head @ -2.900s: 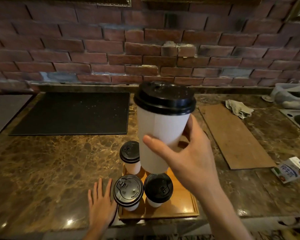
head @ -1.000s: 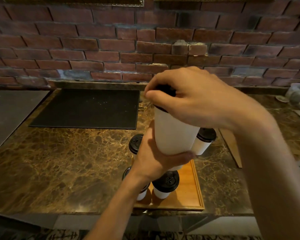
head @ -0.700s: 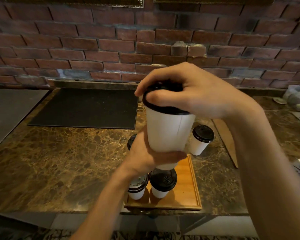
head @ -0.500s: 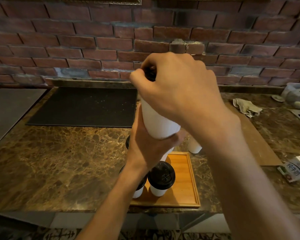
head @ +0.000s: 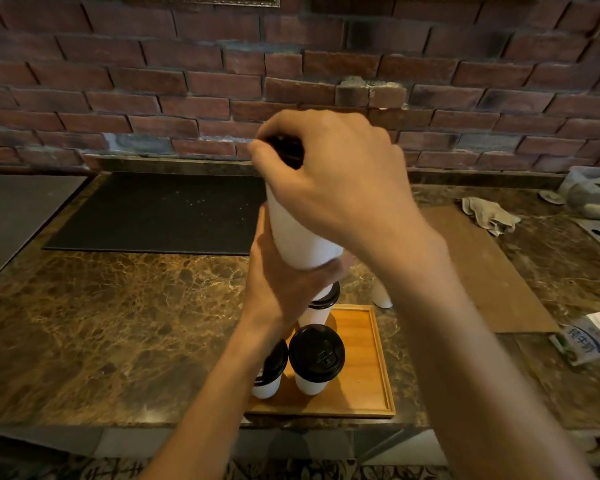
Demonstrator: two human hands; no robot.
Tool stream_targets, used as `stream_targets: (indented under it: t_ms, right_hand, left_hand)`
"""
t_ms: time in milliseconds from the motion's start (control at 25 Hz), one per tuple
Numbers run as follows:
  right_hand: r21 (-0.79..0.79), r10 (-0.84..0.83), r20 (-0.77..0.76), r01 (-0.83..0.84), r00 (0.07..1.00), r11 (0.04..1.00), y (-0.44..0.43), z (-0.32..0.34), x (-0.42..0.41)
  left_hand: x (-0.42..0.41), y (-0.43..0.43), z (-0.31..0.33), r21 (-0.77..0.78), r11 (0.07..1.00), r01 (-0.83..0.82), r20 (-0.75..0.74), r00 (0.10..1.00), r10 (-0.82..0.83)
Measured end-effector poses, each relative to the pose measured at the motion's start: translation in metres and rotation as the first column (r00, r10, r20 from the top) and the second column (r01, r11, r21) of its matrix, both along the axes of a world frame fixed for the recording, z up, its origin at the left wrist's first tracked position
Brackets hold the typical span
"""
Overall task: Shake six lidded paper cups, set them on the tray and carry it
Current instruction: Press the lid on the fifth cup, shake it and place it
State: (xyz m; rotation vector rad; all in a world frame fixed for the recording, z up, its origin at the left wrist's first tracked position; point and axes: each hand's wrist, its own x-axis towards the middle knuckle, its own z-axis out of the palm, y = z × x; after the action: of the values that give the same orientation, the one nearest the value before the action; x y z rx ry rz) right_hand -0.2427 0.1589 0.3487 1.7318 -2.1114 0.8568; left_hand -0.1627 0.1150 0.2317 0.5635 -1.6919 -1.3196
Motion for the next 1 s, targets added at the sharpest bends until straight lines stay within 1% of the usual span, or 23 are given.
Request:
stream_targets:
  t_ms: [40, 80, 120, 160, 200, 240, 280, 320, 400, 440, 480, 520, 560, 600, 640, 680, 720, 760, 800, 880, 920, 960, 1000]
  right_hand:
    - [-0.001, 0.104, 0.074, -0.105, 0.992, 0.995, 0.002, 0.003, -0.003]
    - [0.011, 0.276, 0.221, -0.285, 0.935, 0.958, 0.006, 0.009, -0.009]
    - [0.031, 0.439, 0.365, -0.482, 0.821, 0.876, 0.012, 0.016, -0.017]
    - [0.017, 0.559, 0.454, -0.634, 0.694, 0.773, 0.017, 0.02, -0.025]
    - [0.004, 0.62, 0.495, -0.716, 0.608, 0.698, 0.02, 0.023, -0.031]
    - [0.017, 0.621, 0.503, -0.726, 0.601, 0.688, 0.019, 0.025, -0.034]
    - [0.046, 0.565, 0.478, -0.661, 0.673, 0.749, 0.017, 0.023, -0.034]
    - [0.058, 0.474, 0.423, -0.545, 0.772, 0.836, 0.012, 0.02, -0.03]
    - [0.022, 0.199, 0.226, -0.21, 0.953, 0.978, 0.001, 0.008, -0.013]
    - [-0.029, 0.06, 0.106, -0.058, 0.993, 0.998, -0.002, 0.002, -0.005]
    - [-0.091, -0.007, 0.043, 0.011, 0.999, 0.996, -0.003, 0.0, 0.0]
    - [-0.109, 0.013, 0.043, -0.008, 0.999, 0.994, -0.002, 0.002, -0.001]
    - [-0.09, 0.136, 0.122, -0.126, 0.983, 0.988, -0.001, 0.007, -0.007]
    - [-0.051, 0.314, 0.25, -0.311, 0.916, 0.949, 0.003, 0.014, -0.015]
    - [-0.02, 0.484, 0.361, -0.512, 0.797, 0.859, 0.008, 0.02, -0.024]
    - [-0.035, 0.599, 0.439, -0.654, 0.669, 0.756, 0.013, 0.023, -0.03]
    - [-0.054, 0.649, 0.491, -0.723, 0.581, 0.688, 0.016, 0.026, -0.035]
    - [-0.046, 0.628, 0.511, -0.711, 0.587, 0.702, 0.016, 0.025, -0.036]
    - [-0.025, 0.556, 0.48, -0.623, 0.679, 0.782, 0.013, 0.021, -0.033]
    - [0.016, 0.279, 0.266, -0.294, 0.923, 0.956, 0.002, 0.012, -0.015]
    - [-0.008, 0.102, 0.126, -0.102, 0.987, 0.995, -0.004, 0.006, -0.006]
    - [-0.077, -0.008, 0.051, 0.011, 0.999, 0.997, -0.006, 0.003, 0.003]
    - [-0.134, -0.013, 0.047, 0.019, 0.999, 0.991, -0.006, 0.004, 0.004]
  left_hand:
    - [0.004, -0.007, -0.001, 0.022, 0.996, 0.082, -0.017, 0.996, -0.082]
    - [0.01, -0.016, 0.001, 0.046, 0.977, 0.207, -0.023, 0.978, -0.207]
    - [0.017, -0.022, 0.004, 0.064, 0.939, 0.337, -0.024, 0.942, -0.336]
    - [0.021, -0.027, 0.006, 0.06, 0.897, 0.439, -0.02, 0.899, -0.438]
    - [0.023, -0.028, 0.007, 0.057, 0.869, 0.492, -0.016, 0.87, -0.492]
    - [0.021, -0.026, 0.007, 0.061, 0.875, 0.481, -0.015, 0.876, -0.481]
    - [0.018, -0.02, 0.009, 0.06, 0.91, 0.41, -0.015, 0.912, -0.41]
    - [0.012, -0.014, 0.008, 0.044, 0.957, 0.287, -0.017, 0.958, -0.287]
    - [0.0, -0.001, 0.006, -0.006, 0.999, 0.041, -0.03, 0.999, -0.042]
    - [-0.002, 0.003, 0.009, -0.027, 0.999, -0.033, -0.013, 0.999, 0.032]
    - [-0.002, 0.002, 0.01, -0.044, 0.998, -0.05, 0.006, 0.999, 0.05]
    - [0.001, -0.003, 0.01, -0.044, 0.999, 0.002, 0.01, 1.0, -0.001]
    - [0.006, -0.011, 0.011, -0.017, 0.994, 0.109, 0.01, 0.994, -0.109]
    - [0.013, -0.019, 0.014, 0.024, 0.971, 0.238, 0.02, 0.971, -0.239]
    - [0.02, -0.026, 0.016, 0.051, 0.937, 0.346, 0.037, 0.937, -0.348]
    - [0.024, -0.03, 0.017, 0.064, 0.903, 0.425, 0.061, 0.901, -0.429]
    - [0.025, -0.033, 0.016, 0.072, 0.882, 0.466, 0.082, 0.878, -0.471]
    - [0.024, -0.031, 0.015, 0.078, 0.881, 0.467, 0.081, 0.878, -0.472]
    - [0.021, -0.029, 0.015, 0.07, 0.908, 0.413, 0.064, 0.907, -0.417]
    - [0.008, -0.018, 0.011, -0.002, 0.98, 0.201, 0.04, 0.979, -0.2]
    - [0.001, -0.013, 0.01, -0.035, 0.996, 0.087, 0.034, 0.996, -0.086]
    - [-0.002, -0.009, 0.011, -0.04, 0.999, -0.004, 0.036, 0.999, 0.005]
    - [-0.001, -0.009, 0.01, -0.037, 0.999, -0.028, 0.046, 0.998, 0.03]
